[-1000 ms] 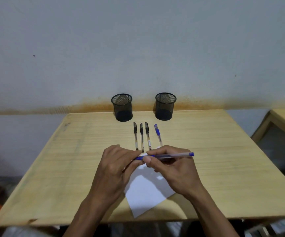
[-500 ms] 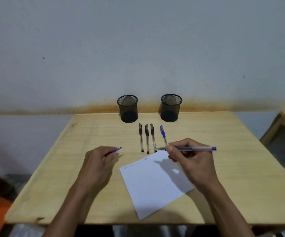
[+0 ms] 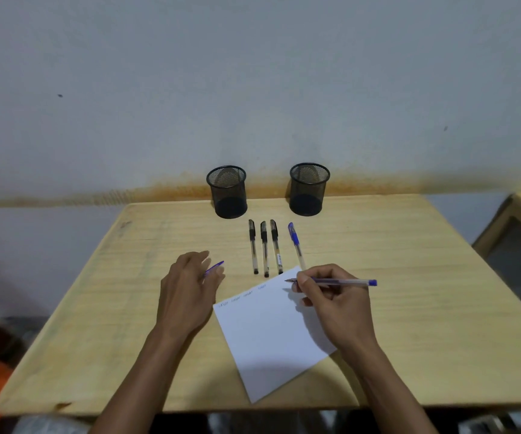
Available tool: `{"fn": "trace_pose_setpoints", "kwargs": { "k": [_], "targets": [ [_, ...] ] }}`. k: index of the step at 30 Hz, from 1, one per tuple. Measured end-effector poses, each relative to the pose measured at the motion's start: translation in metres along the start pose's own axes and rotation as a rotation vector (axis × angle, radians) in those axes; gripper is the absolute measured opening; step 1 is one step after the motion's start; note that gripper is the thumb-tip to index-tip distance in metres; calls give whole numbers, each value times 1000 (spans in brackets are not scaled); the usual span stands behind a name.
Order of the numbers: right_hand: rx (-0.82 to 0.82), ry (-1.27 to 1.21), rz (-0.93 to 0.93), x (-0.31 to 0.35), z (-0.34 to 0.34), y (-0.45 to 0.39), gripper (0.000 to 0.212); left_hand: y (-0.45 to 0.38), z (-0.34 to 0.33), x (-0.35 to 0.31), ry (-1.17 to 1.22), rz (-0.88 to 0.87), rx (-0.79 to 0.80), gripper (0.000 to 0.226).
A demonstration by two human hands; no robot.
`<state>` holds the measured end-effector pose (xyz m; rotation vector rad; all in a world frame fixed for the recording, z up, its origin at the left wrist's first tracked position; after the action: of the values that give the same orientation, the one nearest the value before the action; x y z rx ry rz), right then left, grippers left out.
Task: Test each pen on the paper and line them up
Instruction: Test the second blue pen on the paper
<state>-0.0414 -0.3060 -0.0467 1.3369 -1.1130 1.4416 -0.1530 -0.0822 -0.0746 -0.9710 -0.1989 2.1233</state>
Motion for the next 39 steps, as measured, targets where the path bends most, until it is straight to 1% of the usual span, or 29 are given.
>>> {"fn": "trace_pose_setpoints", "kwargs": {
  "k": [1,3,5,7,10,12,15,19,21,24,27,30,36,39],
  "targets": [
    [-4,-12,-13,0,-2,-2,3,5,2,-3,33,-21,-13,39],
    [0,2,-22,0,-9,-7,7,16,4,-12,68,-133,2,38],
    [22,20,-18,-1,-19,-13,12,29,1,-15,87,-246,76,36],
    [30,45,-22,-5,-29,-18,14,38,-4,-14,63,-321,153,39],
    [46,100,-49,-15,-37,-17,13,47,-11,-9,1,-335,248,46],
    [65,148,-44,-18,-32,-12,12,49,-13,-5,-24,-330,279,51],
    [96,186,-30,-18,-24,-3,9,52,-14,-1,-34,-394,278,51],
    [129,227,-7,-16,-24,-9,13,53,-14,-2,-16,-454,188,47],
    [129,298,47,-15,-27,-16,14,52,-14,-3,-8,-464,177,45],
    [137,383,101,-18,-31,-20,16,51,-13,-4,-6,-431,225,46],
    [142,395,106,-24,-32,-22,21,49,-12,-5,7,-370,273,48],
    [139,423,122,-26,-33,-24,19,48,-13,-4,-9,-355,312,51],
    [120,453,171,-31,-35,-26,19,49,-13,-2,-22,-363,322,52],
    [137,457,199,-31,-35,-28,21,50,-12,-3,-5,-358,317,52]
  ]
}}
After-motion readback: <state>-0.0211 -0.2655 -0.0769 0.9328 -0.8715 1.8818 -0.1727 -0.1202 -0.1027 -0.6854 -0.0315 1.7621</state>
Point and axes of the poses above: each hand's wrist, its own y-axis away from the middle knuckle, its own z-axis out of the back of the hand, x = y × z, the point moved 1 cm from there along -y, towards the middle knuckle, and after that the axes turned 9 degrees about -x, right-handed, at the moved point
